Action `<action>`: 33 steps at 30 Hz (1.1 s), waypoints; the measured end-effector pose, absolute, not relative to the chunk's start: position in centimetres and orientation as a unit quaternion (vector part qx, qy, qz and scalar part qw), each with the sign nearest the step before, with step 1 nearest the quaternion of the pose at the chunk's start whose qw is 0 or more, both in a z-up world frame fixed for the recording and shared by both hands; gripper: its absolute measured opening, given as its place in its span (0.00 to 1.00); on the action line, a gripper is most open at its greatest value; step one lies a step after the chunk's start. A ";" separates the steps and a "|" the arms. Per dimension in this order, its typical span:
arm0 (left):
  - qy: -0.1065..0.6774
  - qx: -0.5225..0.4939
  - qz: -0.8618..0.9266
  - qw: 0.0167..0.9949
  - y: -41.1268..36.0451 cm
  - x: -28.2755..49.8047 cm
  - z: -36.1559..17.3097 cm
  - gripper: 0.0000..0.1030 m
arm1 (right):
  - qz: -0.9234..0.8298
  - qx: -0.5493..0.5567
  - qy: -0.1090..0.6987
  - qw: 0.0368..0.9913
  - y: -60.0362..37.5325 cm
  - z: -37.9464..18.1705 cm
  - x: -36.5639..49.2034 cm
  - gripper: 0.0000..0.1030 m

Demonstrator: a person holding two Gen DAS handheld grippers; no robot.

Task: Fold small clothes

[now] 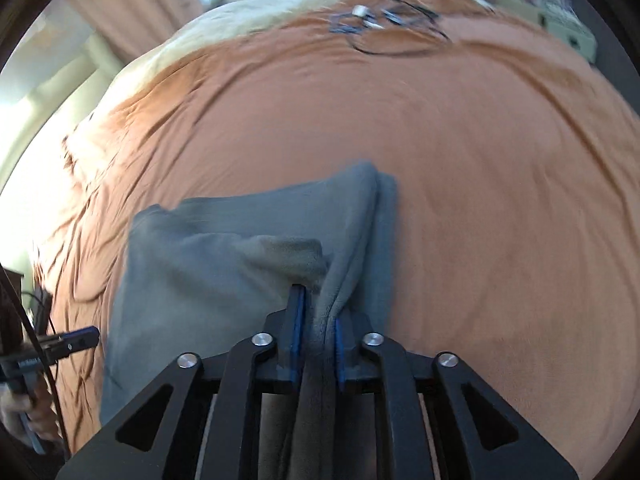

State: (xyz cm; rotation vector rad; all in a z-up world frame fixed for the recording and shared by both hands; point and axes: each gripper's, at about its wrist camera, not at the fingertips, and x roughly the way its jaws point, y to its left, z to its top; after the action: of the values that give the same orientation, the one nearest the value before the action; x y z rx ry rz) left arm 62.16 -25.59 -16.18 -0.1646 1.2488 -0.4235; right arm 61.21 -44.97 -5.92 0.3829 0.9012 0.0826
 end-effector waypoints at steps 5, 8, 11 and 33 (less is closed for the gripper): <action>0.579 -0.062 -0.186 0.792 -26.1 63.3 -16.4 0.35 | 0.038 0.197 0.420 0.885 -42.4 -5.4 60.2 0.61; 0.579 -0.066 -0.186 0.791 -26.3 64.1 -16.5 0.35 | 0.053 0.214 0.409 0.885 -41.4 -4.8 59.5 0.64; 0.579 -0.063 -0.184 0.792 -26.7 64.9 -16.8 0.35 | 0.079 0.221 0.423 0.875 -39.0 -5.0 59.7 0.64; 0.564 -0.119 -0.147 0.804 -27.0 72.5 -18.8 0.35 | 0.103 0.371 0.432 0.816 -24.1 -9.3 64.9 0.21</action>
State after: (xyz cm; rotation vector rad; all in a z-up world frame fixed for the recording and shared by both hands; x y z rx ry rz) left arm 72.54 -27.03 -18.75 -0.2540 1.2072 -0.3157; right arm 64.94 -24.05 -9.26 0.7904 0.9207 0.2194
